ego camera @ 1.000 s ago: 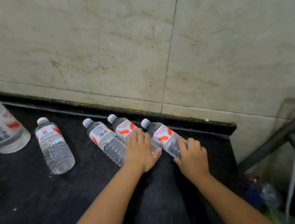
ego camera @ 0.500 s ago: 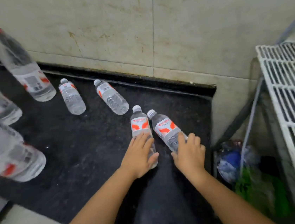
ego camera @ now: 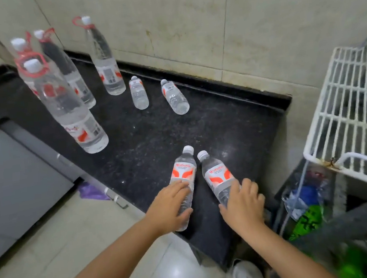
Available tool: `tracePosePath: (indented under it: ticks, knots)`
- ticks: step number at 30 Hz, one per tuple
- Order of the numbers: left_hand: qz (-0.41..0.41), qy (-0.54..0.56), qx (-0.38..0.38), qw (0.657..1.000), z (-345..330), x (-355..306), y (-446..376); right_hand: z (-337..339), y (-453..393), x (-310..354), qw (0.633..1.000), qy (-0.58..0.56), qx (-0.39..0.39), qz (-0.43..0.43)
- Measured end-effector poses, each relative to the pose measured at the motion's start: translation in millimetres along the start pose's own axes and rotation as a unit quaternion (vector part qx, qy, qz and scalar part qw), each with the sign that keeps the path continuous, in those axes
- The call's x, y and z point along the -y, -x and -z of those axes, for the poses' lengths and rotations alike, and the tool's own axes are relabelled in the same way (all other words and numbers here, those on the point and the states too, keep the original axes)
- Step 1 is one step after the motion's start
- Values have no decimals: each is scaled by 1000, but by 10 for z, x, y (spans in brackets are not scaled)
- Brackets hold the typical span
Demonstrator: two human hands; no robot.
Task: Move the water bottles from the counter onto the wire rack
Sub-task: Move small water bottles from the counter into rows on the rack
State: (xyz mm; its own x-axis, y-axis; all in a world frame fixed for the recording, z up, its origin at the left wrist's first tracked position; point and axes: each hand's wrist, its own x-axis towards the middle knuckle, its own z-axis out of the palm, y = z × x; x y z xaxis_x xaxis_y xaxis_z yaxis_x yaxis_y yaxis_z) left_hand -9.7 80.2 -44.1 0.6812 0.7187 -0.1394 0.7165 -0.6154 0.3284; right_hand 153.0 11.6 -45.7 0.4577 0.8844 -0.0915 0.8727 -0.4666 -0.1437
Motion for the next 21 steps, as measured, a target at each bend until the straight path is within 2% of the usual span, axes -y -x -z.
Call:
tracePosePath:
  ticks: [2,5,7,12,16,19,21]
  knots:
    - [106,-19,19,994,-16,-151,-129,53,-176,60,1000,-13,16,2]
    - [277,19,27,960,-18,-349,-414,79,-380,189,995,-44,92,-19]
    - [335,29,15,942,-20,-372,-548,31,-404,239,993,-45,101,-30]
    - [367,63,-6,928,-62,-282,-616,-5,-402,237,996,-28,78,-37]
    - [382,130,-33,914,-7,-155,-594,38,-349,262,996,-28,70,-46]
    - [359,121,-37,925,60,-79,-554,95,-266,267,996,-29,67,-60]
    - [326,108,-66,937,152,-71,-514,174,-199,295,996,-35,46,-74]
